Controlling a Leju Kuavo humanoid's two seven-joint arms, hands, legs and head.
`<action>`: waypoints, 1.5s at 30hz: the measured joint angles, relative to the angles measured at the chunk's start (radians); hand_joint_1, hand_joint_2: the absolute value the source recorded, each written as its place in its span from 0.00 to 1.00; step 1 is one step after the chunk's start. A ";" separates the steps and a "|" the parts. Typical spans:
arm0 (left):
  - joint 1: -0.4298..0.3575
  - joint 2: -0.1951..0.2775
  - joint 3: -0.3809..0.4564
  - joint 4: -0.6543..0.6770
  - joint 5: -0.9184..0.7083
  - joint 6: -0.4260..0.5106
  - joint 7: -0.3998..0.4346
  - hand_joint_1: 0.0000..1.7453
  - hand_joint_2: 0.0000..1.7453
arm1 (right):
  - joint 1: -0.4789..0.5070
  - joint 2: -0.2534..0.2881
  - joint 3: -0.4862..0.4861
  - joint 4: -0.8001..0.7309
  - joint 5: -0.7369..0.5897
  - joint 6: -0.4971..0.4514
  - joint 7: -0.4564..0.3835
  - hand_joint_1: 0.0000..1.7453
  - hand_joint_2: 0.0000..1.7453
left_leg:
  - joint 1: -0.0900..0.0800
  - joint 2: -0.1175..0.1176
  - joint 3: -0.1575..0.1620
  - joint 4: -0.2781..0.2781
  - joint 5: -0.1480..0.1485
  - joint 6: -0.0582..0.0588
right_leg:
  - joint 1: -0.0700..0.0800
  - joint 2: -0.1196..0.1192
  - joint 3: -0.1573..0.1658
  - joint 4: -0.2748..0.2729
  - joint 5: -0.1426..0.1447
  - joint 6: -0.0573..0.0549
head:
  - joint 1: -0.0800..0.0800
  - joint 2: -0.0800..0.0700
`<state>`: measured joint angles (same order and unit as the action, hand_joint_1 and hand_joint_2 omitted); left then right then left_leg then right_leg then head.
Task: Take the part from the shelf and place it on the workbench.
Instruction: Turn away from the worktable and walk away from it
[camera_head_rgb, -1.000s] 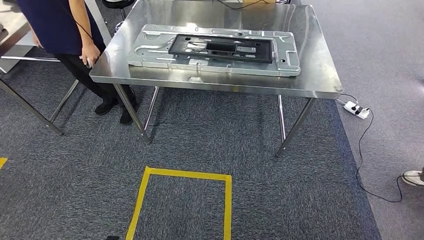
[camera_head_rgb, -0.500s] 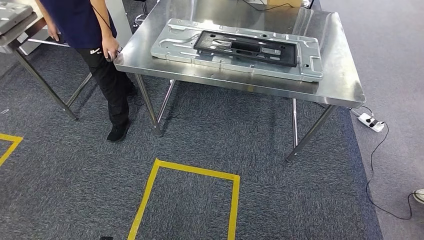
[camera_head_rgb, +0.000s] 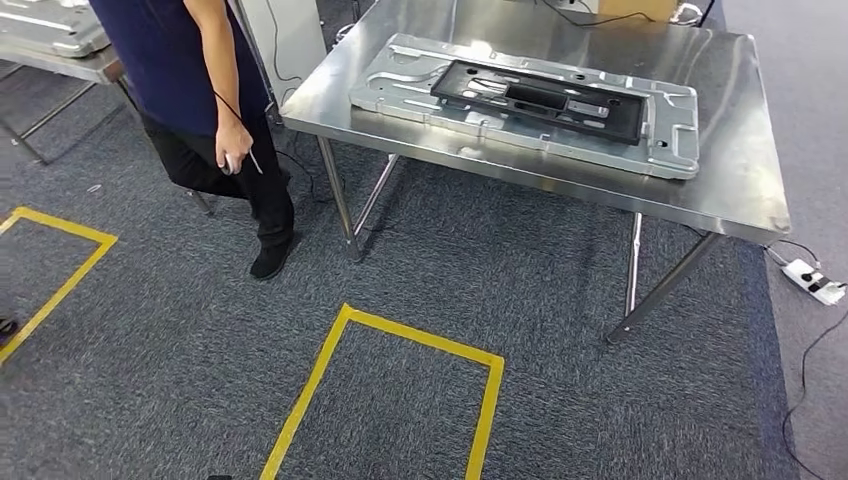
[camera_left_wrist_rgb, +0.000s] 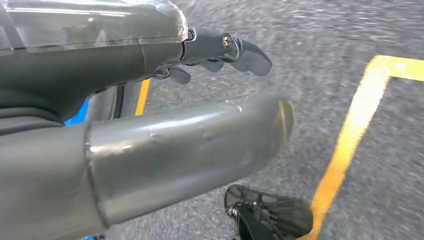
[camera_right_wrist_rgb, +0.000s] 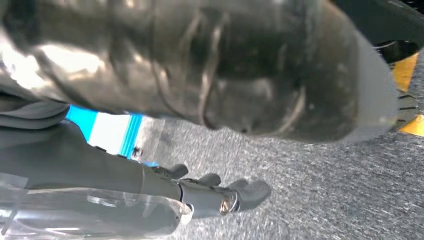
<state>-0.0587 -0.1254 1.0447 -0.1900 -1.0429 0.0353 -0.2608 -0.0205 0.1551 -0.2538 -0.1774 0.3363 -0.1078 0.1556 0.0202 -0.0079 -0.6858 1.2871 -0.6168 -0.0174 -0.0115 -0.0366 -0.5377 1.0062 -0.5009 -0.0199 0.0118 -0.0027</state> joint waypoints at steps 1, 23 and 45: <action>0.002 0.000 0.002 0.000 0.000 0.001 0.001 0.00 0.00 | 0.000 0.000 -0.001 0.000 0.000 0.000 -0.001 0.00 0.00 | 0.000 0.003 0.010 -0.010 0.014 0.000 | 0.001 -0.012 -0.001 0.001 0.000 0.000 | 0.000 0.000; 0.000 0.004 0.006 0.000 -0.011 0.000 0.014 0.00 0.00 | -0.004 -0.003 -0.013 0.001 0.016 0.039 0.010 0.00 0.00 | -0.005 -0.106 0.114 -0.270 0.147 0.031 | -0.002 0.102 0.007 0.015 -0.017 0.025 | 0.001 0.000; -0.003 0.007 0.007 0.000 -0.017 0.000 0.018 0.00 0.00 | -0.007 -0.002 -0.013 0.003 0.023 0.050 0.018 0.00 0.00 | -0.007 -0.006 0.118 -0.280 0.147 0.055 | -0.003 0.029 -0.092 0.264 -0.166 0.046 | -0.004 0.000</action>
<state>-0.0620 -0.1182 1.0513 -0.1900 -1.0596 0.0355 -0.2429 -0.0276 0.1530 -0.2667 -0.1741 0.3597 -0.0576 0.1732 0.0132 -0.0142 -0.5677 1.0072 -0.4693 0.0376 -0.0148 -0.0074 -0.6298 1.2705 -0.6668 0.0256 0.0080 -0.0027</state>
